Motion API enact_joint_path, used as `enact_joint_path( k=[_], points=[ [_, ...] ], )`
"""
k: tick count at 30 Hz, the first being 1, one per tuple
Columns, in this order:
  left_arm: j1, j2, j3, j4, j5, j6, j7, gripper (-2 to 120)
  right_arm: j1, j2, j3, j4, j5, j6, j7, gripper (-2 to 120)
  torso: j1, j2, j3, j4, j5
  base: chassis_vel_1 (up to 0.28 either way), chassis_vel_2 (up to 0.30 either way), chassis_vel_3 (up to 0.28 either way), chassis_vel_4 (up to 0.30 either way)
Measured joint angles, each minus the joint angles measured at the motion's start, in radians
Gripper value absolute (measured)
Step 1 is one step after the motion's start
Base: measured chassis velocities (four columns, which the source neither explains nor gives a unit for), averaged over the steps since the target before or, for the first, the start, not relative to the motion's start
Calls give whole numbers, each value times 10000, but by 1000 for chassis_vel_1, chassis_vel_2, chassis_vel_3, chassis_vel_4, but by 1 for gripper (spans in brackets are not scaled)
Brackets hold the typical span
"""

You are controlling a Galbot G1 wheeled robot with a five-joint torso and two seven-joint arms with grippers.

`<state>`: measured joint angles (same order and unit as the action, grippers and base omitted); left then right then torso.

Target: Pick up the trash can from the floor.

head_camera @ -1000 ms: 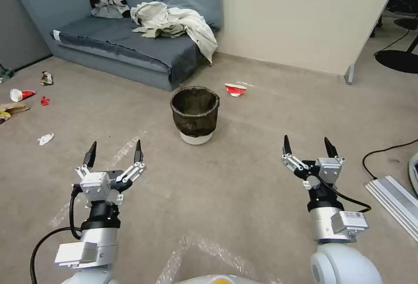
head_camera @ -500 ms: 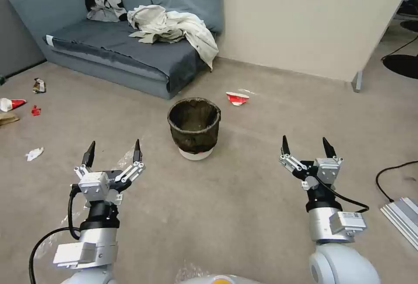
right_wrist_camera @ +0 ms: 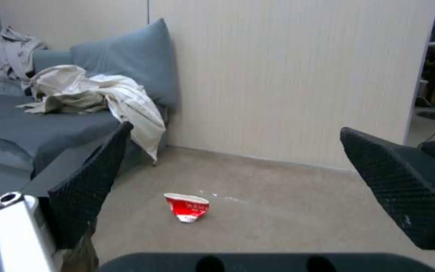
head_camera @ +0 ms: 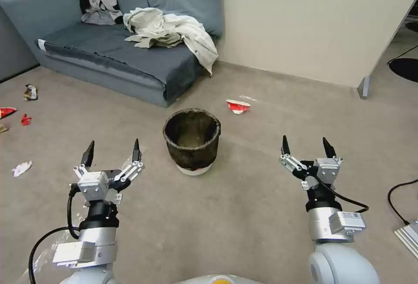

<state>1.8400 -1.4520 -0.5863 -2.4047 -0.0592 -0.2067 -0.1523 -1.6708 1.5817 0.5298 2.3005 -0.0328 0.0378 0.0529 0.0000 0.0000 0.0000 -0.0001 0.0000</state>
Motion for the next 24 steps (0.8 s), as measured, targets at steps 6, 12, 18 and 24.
enact_joint_path(
  k=[6,12,18,24],
  points=[
    [-18,26,-1,16,-31,30,-4,100,0,8,2,0,-3,4,0,100,0,0,0,2,1,-126,157,138,-141],
    [-72,136,-29,28,-222,195,-5,100,2,15,2,-33,-8,51,5,100,0,0,0,1,0,-142,127,141,-142],
    [-233,567,-169,28,-607,836,29,100,2,13,2,-181,0,158,19,100,1,-1,1,2,1,-93,107,114,-112],
    [-741,1422,-385,104,-1528,2285,-4,100,-25,-17,9,-273,50,168,-4,100,0,0,0,1,-1,-8,8,9,-10]
  ],
)
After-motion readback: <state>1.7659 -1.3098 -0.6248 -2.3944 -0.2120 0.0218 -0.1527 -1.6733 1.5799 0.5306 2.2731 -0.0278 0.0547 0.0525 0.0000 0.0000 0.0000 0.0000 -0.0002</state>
